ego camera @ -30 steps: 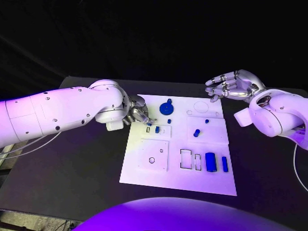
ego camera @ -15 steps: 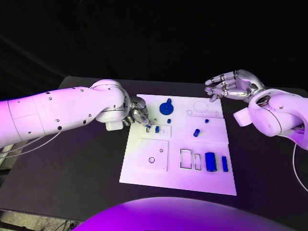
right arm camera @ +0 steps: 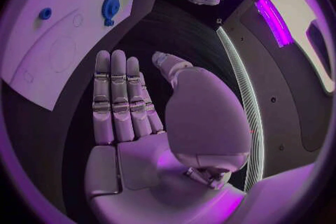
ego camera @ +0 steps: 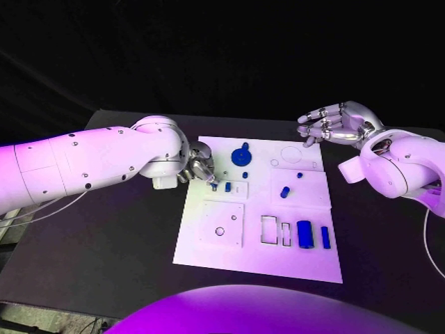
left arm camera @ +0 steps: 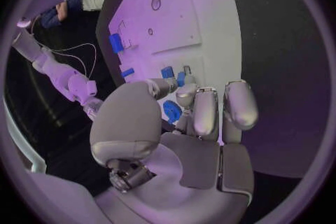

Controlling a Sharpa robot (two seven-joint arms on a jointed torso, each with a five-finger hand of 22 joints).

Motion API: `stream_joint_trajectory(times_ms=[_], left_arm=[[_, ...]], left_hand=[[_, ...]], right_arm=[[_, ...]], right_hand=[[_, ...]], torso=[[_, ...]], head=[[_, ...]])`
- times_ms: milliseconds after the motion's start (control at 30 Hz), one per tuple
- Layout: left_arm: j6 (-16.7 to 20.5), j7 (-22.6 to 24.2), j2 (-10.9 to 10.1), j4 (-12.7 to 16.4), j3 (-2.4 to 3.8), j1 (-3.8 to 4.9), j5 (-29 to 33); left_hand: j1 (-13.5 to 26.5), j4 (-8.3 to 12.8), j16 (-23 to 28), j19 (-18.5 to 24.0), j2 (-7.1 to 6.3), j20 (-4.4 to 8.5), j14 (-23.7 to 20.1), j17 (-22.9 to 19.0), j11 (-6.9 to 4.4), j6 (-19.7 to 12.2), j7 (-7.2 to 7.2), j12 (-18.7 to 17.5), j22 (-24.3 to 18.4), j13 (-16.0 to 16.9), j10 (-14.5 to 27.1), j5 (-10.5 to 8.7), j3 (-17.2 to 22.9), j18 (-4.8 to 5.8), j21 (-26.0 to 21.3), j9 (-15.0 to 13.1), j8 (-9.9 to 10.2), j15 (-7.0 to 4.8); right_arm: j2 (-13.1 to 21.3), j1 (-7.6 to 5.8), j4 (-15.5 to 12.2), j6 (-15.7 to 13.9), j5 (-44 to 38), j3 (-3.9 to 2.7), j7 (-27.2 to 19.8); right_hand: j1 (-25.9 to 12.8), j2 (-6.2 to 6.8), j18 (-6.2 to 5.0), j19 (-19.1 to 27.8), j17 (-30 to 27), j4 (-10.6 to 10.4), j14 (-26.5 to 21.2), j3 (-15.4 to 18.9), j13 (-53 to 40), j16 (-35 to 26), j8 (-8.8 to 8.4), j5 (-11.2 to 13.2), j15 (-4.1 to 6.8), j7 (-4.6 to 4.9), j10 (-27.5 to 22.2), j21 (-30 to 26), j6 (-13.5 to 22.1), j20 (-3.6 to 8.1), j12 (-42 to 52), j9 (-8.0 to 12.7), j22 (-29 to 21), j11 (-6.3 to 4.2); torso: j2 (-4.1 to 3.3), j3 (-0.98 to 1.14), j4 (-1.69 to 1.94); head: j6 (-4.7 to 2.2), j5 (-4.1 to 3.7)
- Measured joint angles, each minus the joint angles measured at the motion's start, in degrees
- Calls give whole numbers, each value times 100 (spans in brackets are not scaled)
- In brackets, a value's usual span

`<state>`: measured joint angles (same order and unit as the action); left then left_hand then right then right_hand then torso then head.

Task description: Assemble the parts on the task board

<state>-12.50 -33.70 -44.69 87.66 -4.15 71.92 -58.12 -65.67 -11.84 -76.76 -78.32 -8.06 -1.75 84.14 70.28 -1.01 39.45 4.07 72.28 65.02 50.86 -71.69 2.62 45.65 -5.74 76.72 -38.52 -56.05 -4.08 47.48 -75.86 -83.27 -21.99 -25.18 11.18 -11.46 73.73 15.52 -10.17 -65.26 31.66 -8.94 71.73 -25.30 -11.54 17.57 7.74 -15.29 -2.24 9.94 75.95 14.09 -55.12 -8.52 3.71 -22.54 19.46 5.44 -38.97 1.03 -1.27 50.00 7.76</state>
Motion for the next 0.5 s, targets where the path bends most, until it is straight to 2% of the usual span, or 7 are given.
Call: stream_joint_trajectory(times_ms=[233,500], left_arm=[[7,-5,15,-2,-33,-15,-46],[9,-9,9,4,-42,-24,-74]], left_hand=[[0,0,0,0,0,0,0,3,0,1,1,0,17,3,0,0,0,0,0,0,0,0],[0,-14,0,0,0,0,0,3,0,2,1,0,9,-9,0,0,18,0,0,0,2,0]], right_arm=[[2,2,0,8,20,0,-15],[4,7,-1,30,35,0,-32]], right_hand=[[0,0,0,0,0,0,0,0,1,0,0,0,0,0,0,0,0,0,0,-5,0,0],[0,0,0,0,-1,0,0,0,0,0,0,0,0,0,0,0,0,0,0,-4,-6,0]], torso=[[0,-1,-1],[3,2,-2]], head=[[1,10],[1,28]])
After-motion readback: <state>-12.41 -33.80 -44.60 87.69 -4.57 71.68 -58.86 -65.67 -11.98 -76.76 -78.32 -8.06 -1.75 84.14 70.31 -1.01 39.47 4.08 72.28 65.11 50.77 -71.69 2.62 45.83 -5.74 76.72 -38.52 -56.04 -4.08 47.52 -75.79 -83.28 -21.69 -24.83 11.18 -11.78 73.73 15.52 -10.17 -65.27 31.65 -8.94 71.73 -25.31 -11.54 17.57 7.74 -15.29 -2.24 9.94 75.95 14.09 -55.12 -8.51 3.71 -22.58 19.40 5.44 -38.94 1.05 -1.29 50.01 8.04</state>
